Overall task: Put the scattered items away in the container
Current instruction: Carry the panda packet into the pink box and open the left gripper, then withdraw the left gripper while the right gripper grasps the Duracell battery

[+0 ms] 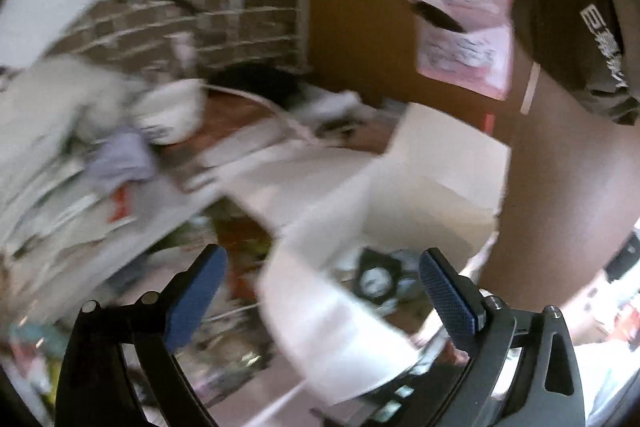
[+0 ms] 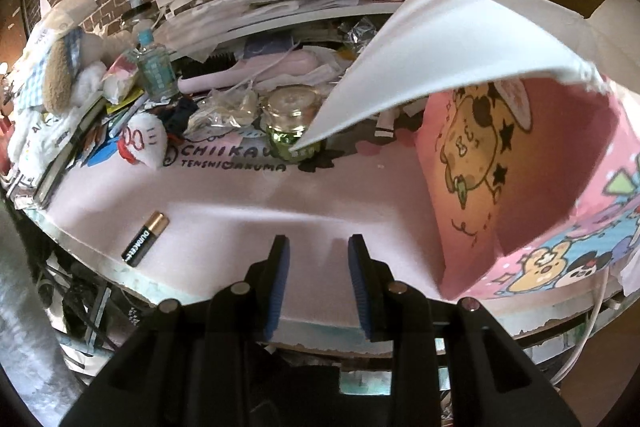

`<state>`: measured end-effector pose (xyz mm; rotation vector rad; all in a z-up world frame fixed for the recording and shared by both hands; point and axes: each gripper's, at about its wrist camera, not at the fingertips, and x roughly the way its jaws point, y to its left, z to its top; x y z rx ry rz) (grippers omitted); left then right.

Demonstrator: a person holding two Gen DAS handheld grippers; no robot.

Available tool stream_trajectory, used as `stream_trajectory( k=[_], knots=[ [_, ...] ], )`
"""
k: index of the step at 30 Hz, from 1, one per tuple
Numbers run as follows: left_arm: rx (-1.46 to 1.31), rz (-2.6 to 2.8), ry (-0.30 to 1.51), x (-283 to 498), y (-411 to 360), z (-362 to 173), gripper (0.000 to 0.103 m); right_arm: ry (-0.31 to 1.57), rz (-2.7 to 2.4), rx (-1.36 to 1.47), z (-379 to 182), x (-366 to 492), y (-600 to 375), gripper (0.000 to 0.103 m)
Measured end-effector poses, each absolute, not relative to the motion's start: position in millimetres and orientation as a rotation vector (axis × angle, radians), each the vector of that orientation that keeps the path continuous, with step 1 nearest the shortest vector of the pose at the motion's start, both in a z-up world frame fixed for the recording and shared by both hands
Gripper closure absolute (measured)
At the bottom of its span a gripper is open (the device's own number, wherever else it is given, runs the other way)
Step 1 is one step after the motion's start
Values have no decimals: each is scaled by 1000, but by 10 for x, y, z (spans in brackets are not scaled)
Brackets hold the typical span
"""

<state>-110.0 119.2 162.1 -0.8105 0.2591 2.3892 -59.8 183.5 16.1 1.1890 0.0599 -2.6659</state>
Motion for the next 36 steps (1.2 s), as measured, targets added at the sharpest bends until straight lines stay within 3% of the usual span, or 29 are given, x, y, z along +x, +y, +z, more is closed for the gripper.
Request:
stream_trajectory(
  k=[17,21,23,36],
  knots=[
    [-963,2781,-83,-552,-303,844,6,43,-2592,1167,120,-633,1471,68],
    [-998,2850,-79,-541,-415,781,6,53,-2556,1150,133,-597,1296,67],
    [-993,2883,-80,-533,-447,790,6,57,-2540,1138,139,-566,1209,61],
    [-993,3020,-31,-469,-594,827,6,70,-2482,1112,104,-471,796,60]
  ],
)
